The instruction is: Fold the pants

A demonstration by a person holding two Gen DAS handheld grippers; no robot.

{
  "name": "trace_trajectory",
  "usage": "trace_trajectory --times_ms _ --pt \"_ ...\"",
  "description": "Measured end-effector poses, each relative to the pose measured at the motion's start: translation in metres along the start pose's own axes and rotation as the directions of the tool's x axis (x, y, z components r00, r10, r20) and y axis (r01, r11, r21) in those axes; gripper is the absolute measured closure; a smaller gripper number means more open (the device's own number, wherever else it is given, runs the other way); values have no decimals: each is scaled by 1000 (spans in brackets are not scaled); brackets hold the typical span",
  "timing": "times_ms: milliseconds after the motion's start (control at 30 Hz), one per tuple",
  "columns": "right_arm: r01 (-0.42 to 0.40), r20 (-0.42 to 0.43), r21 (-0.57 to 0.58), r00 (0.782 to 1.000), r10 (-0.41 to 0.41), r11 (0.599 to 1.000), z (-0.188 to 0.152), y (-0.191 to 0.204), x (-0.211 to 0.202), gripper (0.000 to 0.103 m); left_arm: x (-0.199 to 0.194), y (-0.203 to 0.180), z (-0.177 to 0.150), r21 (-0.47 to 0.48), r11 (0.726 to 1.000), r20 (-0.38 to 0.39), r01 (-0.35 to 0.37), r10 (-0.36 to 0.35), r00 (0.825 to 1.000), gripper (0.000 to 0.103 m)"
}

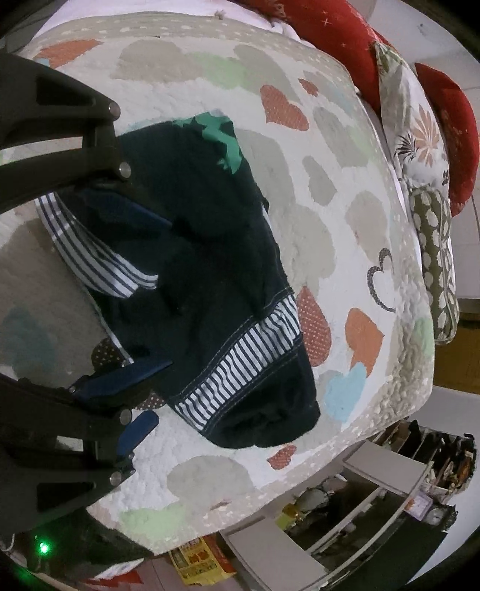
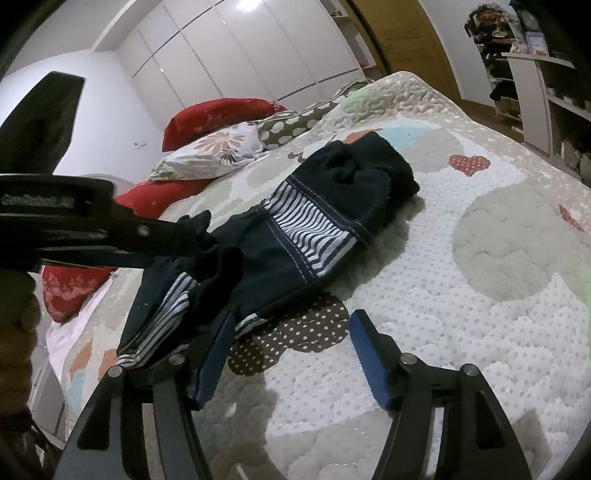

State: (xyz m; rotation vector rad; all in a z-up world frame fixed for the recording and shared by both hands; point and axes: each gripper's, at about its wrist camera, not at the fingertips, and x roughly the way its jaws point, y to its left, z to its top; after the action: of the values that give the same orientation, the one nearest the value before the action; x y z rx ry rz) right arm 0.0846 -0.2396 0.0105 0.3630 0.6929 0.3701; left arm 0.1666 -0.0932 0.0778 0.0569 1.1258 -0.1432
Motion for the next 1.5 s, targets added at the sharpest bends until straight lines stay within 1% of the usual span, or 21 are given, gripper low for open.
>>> trace_trajectory --times_ms 133,200,267,367,567,767,867,967,1033,1133,1500 --pt "4 -13 2 1000 -4 1000 2 1 1 34 11 9 -1 -21 999 1 -28 28 1000 33" --pt "10 -15 -2 1000 -10 1000 2 2 1 34 19 17 -3 -45 998 -14 -35 34 999 33" --pt "19 -16 -9 1000 -20 1000 2 4 2 34 30 28 -7 -73 997 -50 -26 23 998 33" --pt "33 -15 -23 999 -33 999 1 7 3 32 43 37 -12 -91 996 -97 1 -10 995 29" --pt "59 -14 -54 998 -59 997 0 12 5 30 31 32 -19 -79 997 -71 -8 2 997 28" --pt "59 -14 -55 998 -60 997 0 13 5 30 3 25 -20 -37 999 3 -34 34 999 28" --pt "62 -14 -57 998 -63 996 0 13 5 30 -14 20 -25 -8 998 56 -70 70 996 28" --pt "64 -15 -58 998 -65 996 1 13 6 30 -27 12 -31 31 991 109 -128 124 986 28" --pt "67 -16 -60 998 -68 996 1 14 6 29 -29 10 -32 44 988 123 -150 144 982 28" --pt "72 -16 -64 997 -73 995 0 14 6 29 -30 8 -33 59 984 131 -168 159 979 28" --pt "83 -20 -77 996 -85 994 0 16 8 27 -28 10 -36 57 973 138 -225 216 967 28"
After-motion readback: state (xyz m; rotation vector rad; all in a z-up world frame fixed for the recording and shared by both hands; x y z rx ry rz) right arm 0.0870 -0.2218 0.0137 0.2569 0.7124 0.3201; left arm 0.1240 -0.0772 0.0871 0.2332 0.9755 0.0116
